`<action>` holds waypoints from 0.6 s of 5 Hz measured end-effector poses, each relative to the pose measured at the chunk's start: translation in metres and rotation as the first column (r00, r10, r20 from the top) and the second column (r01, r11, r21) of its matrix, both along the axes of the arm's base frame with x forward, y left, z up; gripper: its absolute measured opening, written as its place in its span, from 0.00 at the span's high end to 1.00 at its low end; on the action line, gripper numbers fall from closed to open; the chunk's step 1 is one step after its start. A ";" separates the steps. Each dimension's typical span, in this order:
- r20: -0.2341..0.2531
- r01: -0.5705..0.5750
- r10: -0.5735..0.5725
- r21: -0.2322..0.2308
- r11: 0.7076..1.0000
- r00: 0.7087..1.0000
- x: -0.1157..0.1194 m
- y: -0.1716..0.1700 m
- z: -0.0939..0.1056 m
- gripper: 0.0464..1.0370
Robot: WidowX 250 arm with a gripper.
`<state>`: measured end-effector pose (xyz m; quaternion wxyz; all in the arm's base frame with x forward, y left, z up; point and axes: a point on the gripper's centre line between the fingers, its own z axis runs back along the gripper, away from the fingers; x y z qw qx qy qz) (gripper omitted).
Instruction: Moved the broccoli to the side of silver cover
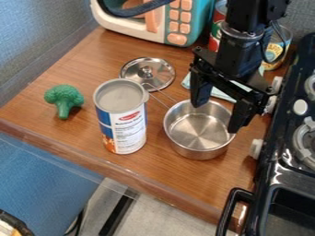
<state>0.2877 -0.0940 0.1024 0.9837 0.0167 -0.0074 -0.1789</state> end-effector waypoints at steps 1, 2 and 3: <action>-0.026 -0.001 0.001 0.006 1.000 1.000 -0.001 0.000 -0.008 0.04; -0.024 -0.007 0.006 -0.016 1.000 1.000 0.005 -0.002 -0.003 0.04; 0.064 -0.066 0.071 -0.069 0.995 0.995 0.041 0.007 0.023 0.04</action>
